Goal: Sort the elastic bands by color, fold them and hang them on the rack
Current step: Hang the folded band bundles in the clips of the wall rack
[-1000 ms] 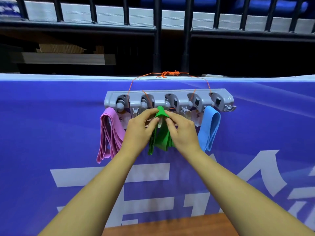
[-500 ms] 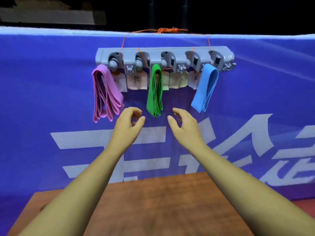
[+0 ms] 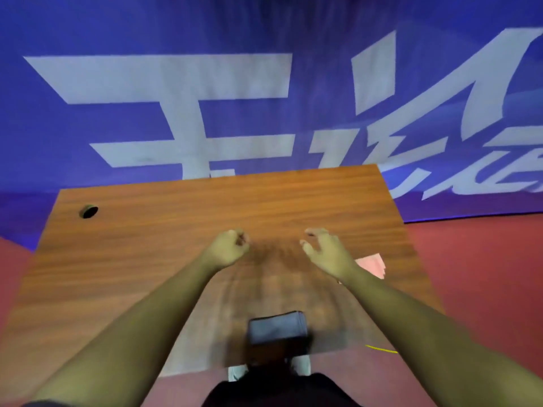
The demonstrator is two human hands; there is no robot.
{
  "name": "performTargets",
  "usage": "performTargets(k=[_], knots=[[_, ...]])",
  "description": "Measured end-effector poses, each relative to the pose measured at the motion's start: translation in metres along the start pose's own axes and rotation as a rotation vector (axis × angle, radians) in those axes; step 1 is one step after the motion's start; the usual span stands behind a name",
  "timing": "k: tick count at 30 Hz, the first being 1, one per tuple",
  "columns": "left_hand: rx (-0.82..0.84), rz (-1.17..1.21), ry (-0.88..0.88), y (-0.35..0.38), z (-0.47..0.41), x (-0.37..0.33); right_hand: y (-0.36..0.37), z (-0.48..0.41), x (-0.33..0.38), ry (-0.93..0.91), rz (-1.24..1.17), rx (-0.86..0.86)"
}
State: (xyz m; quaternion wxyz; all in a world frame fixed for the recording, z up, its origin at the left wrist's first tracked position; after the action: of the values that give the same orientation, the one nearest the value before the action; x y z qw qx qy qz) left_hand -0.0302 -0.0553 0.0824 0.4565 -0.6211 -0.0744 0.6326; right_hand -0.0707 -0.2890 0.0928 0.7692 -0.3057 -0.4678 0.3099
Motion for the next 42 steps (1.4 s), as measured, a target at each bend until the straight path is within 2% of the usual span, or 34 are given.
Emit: performTargets(k=[4,9,15,20,24,31,36,42], knots=[[0.132,0.063,-0.077,0.063,0.031,0.044,0.075,0.026,-0.038,0.057,0.073,0.201],[0.254,0.061,-0.119,0.122,0.06,0.07,0.142,0.055,-0.048,-0.016,0.155,0.374],[0.288,0.077,-0.122,0.162,0.084,0.091,0.193,0.063,-0.057,-0.052,0.282,0.462],[0.346,0.053,-0.111,0.183,0.091,0.095,0.214,0.063,-0.065,-0.064,0.427,0.424],[0.258,0.101,-0.138,0.193,0.094,0.108,0.223,0.067,-0.068,-0.106,0.467,0.348],[0.22,0.075,-0.059,0.195,0.092,0.106,0.218,0.074,-0.063,-0.185,0.365,0.172],[0.161,0.112,-0.011,0.176,0.084,0.094,0.206,0.069,-0.055,-0.258,0.337,0.194],[0.078,0.144,0.043,0.122,0.051,0.066,0.155,0.045,-0.019,-0.363,0.261,0.196]])
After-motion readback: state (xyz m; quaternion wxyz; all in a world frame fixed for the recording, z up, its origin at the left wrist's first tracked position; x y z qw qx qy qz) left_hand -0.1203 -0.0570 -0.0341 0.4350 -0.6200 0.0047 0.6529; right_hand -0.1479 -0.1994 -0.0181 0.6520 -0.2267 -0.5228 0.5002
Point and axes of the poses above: each hand's wrist, its own z-axis away from the middle knuckle, its own y-axis out of the palm, x = y × z, the point moved 7 cm from there along -z, towards the middle knuckle, and after that the axes turned 12 degrees about y, right-handed, at the moved point
